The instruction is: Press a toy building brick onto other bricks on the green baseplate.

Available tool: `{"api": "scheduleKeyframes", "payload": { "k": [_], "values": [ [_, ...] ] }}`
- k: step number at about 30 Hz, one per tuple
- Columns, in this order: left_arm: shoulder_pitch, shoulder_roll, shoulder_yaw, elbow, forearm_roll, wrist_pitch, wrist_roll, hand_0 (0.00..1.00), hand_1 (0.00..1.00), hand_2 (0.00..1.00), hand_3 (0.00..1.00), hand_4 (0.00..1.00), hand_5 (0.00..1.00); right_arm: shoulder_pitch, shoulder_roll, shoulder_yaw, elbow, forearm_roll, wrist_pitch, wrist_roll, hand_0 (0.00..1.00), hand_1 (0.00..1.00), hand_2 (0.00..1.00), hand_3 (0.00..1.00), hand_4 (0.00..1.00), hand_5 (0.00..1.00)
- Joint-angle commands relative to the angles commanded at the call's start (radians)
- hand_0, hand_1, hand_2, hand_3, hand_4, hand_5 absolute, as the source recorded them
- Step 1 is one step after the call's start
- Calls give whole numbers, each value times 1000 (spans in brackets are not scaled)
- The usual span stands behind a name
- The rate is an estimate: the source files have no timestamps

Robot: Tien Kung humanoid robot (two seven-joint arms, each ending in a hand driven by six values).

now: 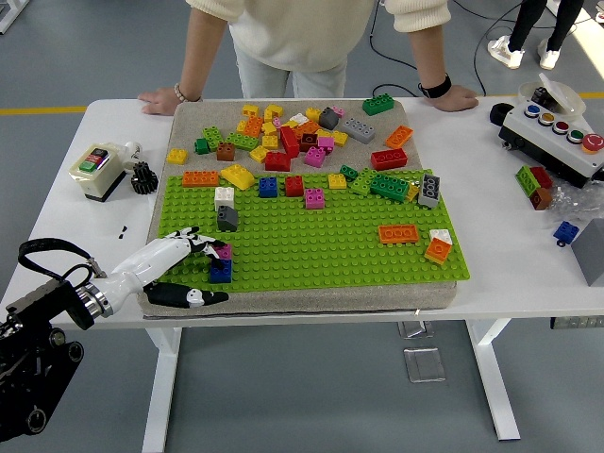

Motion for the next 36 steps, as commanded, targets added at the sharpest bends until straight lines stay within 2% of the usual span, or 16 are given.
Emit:
{"api": "scheduleKeyframes", "payload": {
  "k": [15,16,27,29,36],
  "values": [
    [10,-3,-13,6,0,26,-25,998,870,846,597,998,729,0,1,-2,0,0,-1,0,734,658,707,590,915,495],
    [10,-3,-15,6,0,24,-27,998,902,893,600,998,723,0,1,-2,0,1,-1,0,734,658,706,590,915,495],
    [16,-4,-26,-15,0,15,-38,998,917,902,599,998,720,0,1,1,0,1,-1,-1,734,657,707,590,915,495],
    [16,-4,-27,-15,0,15,-39,998,955,940,597,998,715,0,1,1,0,2,-1,0,734,657,706,589,915,495],
    [19,-7,-28,-25,0,36,-63,998,963,956,594,998,712,0,0,1,0,3,1,-3,734,658,706,590,915,496]
  ]
}}
